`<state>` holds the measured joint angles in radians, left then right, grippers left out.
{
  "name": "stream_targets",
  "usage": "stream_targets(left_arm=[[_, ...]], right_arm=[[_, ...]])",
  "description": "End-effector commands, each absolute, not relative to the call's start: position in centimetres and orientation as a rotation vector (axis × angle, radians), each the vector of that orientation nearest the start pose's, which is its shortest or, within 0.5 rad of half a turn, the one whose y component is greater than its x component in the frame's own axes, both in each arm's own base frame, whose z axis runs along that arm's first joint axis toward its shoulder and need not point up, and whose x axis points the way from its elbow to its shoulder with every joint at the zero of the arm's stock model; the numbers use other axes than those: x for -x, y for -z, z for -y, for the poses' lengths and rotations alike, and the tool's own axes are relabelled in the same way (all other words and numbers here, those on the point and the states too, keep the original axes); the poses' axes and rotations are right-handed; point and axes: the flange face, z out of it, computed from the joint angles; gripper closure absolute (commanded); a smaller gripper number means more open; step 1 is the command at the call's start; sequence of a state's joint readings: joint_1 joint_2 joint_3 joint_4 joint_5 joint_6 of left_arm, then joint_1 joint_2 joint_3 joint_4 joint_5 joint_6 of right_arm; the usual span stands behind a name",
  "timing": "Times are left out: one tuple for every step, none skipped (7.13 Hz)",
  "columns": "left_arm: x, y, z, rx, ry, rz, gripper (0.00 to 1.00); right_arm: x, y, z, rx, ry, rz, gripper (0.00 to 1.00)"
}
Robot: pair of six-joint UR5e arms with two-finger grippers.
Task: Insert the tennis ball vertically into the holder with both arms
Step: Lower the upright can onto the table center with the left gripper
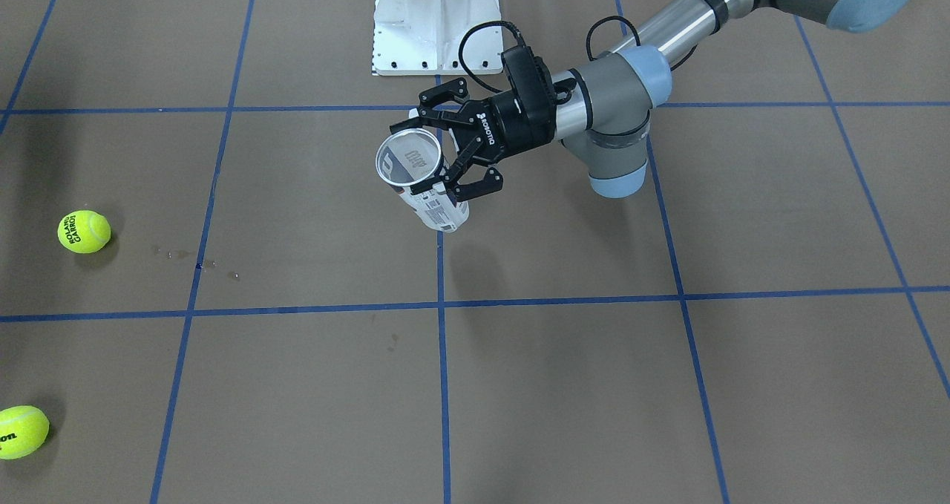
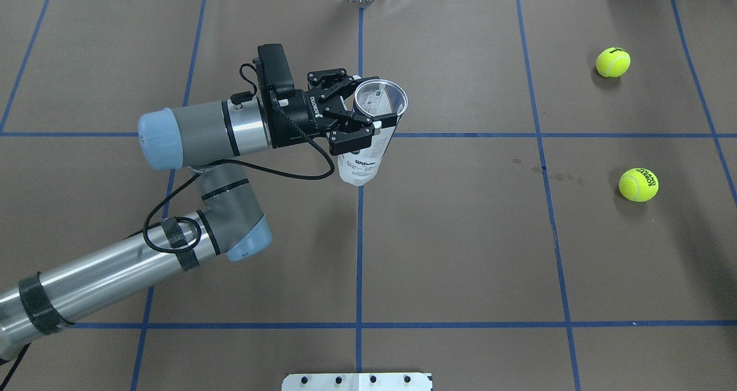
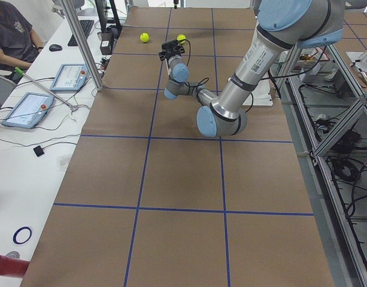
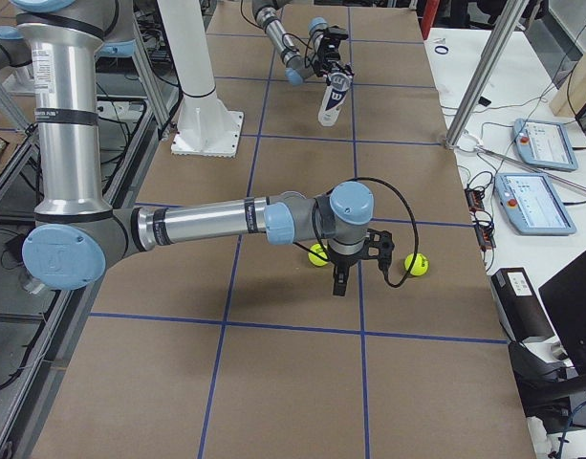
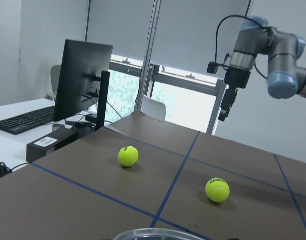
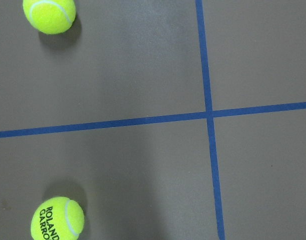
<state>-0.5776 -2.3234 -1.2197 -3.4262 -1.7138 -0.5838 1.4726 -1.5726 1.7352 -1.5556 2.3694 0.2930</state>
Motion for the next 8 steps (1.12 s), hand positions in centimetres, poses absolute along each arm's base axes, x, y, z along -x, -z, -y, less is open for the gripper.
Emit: stream_targets(left_arm=[[-50.1, -18.8, 44.6, -1.607, -0.289, -1.727, 0.34], [-50.3, -18.9, 44.6, -1.605, -0.29, -1.727, 0.34], [-50.7, -19.5, 44.8, -1.593, -0.291, -1.714, 0.33], [-51.3, -20.3, 45.5, -1.585, -0.263, -1.685, 0.32], [-51.8, -20.7, 45.8, -1.582, -0.238, -1.67, 0.32], [-51.8, -21.6, 45.9, -1.584, -0.232, -1.669, 0.32], [-51.9, -22.1, 45.7, -1.596, -0.229, -1.687, 0.32], [-52.7, -22.5, 44.7, -1.591, -0.236, -1.706, 0.32]], right_arm=[[-1.4, -57.3, 49.8, -0.014, -0.113, 0.815, 0.0], [-1.3, -57.3, 49.8, -0.013, -0.111, 0.817, 0.0], [-1.3, -57.3, 49.9, -0.014, -0.111, 0.817, 0.0], [-1.3, -57.2, 49.9, -0.016, -0.11, 0.817, 0.0], [-1.3, -57.1, 49.8, -0.018, -0.109, 0.818, 0.0], [-1.3, -57.0, 49.8, -0.018, -0.11, 0.822, 0.0], [-1.3, -57.0, 49.8, -0.019, -0.108, 0.824, 0.0], [-1.3, -57.1, 49.8, -0.017, -0.108, 0.824, 0.0]])
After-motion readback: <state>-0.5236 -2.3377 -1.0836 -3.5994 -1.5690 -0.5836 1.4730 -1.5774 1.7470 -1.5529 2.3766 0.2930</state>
